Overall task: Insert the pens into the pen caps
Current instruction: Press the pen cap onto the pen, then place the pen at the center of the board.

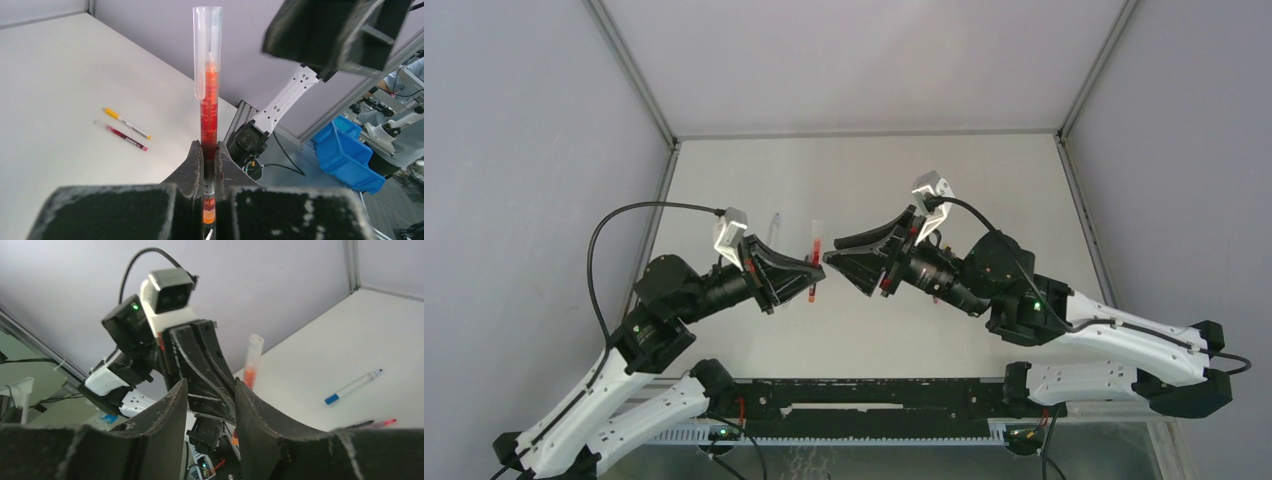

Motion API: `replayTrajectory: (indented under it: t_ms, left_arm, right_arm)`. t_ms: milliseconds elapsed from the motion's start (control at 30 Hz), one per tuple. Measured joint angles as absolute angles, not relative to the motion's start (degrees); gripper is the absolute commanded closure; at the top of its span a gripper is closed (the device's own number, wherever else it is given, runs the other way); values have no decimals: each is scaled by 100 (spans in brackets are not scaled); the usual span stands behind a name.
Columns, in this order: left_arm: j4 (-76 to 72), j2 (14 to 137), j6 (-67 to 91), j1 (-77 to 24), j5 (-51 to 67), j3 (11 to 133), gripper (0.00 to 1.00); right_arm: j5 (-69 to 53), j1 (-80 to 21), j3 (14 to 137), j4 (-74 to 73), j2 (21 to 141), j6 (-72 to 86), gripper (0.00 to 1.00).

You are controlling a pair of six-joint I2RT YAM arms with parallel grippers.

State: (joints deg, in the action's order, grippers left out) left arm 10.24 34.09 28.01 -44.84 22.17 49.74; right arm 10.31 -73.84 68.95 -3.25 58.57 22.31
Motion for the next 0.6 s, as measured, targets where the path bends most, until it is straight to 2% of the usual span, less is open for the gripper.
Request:
replayTrajectory:
  t_ms: [233,600]
  left_arm:
    - [856,3395,2886,-4482,2108,4646,100]
    - [84,3044,3319,-4482,1966,4499,100]
  right_arm:
    - [1009,-7402,6895,-244,5769,2244,53]
    - [1710,-7577,6895,-307,6184,2475,56]
